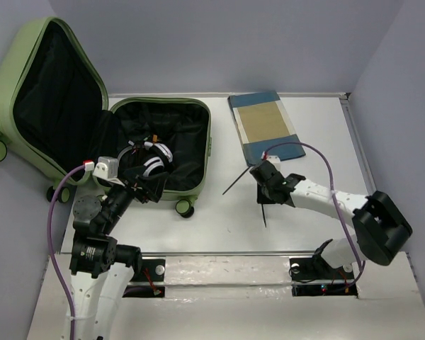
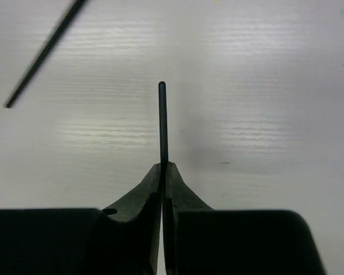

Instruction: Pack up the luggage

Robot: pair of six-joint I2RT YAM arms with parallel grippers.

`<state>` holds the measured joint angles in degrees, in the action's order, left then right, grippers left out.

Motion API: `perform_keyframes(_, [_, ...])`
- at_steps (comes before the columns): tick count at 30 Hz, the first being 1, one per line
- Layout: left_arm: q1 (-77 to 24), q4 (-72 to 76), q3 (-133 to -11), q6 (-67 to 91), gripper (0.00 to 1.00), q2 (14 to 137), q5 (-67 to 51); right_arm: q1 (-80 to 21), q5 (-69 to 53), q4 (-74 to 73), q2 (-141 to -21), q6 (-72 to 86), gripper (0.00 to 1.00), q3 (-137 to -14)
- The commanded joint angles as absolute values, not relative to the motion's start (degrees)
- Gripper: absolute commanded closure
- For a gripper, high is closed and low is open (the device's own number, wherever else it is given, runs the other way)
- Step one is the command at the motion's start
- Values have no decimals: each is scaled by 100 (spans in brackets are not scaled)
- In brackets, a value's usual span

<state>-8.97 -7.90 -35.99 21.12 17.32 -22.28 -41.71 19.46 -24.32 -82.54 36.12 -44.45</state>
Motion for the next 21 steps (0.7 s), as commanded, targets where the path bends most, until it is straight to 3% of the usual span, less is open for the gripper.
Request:
perform_keyframes(1, [-923, -527, -3586, 2180, 1, 1688, -2373, -4245, 1373, -2427, -7471, 3226, 93, -5465])
perform_keyframes(5, [-914, -519, -3586, 2180, 1, 1696, -2347, -4455, 609, -1926, -8040, 3111, 93, -6940])
perform_keyframes(9, [-897, -527, -3586, 2171, 1, 1723, -2329, -4702, 62, -1574, -9568, 3243, 93, -8995])
perform_keyframes(10, [-896, -536, -3595, 2180, 1, 1731, -2320, -4772, -208, -1591, -10154, 3304, 81, -9853])
perform_keyframes(13, [-905, -554, -3595, 2171, 1, 1740, -2303, -4772, 7, -2001, -10713, 3296, 33, -10747])
perform_keyframes(17, [-932, -554, -3595, 2162, 1, 1670, -2312, -4405, 606, -2180, -10469, 3155, 28, -10225])
perform_keyframes(21, [-958, -545, -3595, 2171, 1, 1591, -2320, -4201, 1648, -2241, -9626, 3120, 37, -8391])
